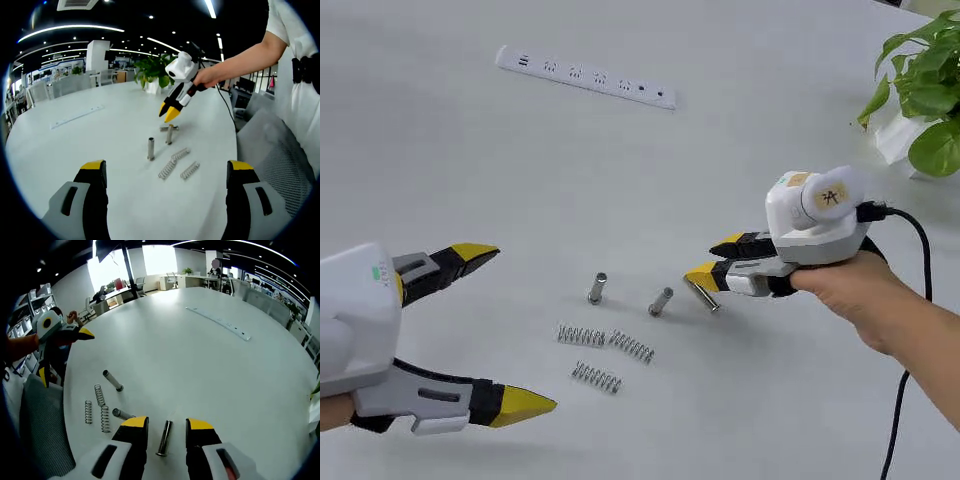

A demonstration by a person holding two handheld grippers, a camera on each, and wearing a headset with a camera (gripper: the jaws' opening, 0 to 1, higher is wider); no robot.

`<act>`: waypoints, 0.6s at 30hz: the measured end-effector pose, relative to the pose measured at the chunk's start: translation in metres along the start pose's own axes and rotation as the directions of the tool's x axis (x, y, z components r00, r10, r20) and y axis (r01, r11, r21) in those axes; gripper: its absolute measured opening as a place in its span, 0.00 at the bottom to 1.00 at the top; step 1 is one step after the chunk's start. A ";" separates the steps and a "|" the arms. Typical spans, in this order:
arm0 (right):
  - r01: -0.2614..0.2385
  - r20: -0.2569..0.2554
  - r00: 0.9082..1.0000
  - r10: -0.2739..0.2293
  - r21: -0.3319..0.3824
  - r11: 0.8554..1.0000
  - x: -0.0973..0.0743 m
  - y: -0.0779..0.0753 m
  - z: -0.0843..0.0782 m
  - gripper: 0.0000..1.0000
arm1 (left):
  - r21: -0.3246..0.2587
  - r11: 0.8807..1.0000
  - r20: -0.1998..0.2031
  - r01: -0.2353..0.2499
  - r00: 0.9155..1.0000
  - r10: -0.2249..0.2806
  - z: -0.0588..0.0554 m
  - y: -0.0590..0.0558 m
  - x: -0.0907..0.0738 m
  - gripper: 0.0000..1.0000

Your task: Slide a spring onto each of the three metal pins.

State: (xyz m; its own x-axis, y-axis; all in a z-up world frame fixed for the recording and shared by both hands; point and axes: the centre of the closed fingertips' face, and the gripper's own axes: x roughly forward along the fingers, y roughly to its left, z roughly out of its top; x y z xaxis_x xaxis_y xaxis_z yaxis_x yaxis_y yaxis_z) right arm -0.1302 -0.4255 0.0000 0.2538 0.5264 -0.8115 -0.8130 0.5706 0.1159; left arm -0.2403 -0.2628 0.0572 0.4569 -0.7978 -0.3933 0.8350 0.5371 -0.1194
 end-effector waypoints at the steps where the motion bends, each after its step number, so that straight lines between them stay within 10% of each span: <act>1: -0.001 -0.002 1.000 0.001 -0.002 1.000 0.001 0.000 0.000 0.25 | -0.001 1.000 0.002 -0.001 1.000 0.001 0.000 0.000 0.000 0.99; 18: -0.028 -0.155 0.988 0.026 -0.015 0.999 0.025 -0.001 -0.019 0.14 | -0.017 1.000 0.008 0.000 1.000 0.000 -0.001 0.003 0.007 0.99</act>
State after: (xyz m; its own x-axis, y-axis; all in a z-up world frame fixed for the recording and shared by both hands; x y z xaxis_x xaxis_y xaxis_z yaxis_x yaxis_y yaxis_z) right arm -0.1332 -0.4247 -0.0317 0.1483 0.4364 -0.8874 -0.8277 0.5458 0.1301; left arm -0.2350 -0.2662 0.0537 0.4596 -0.7997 -0.3862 0.8295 0.5419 -0.1349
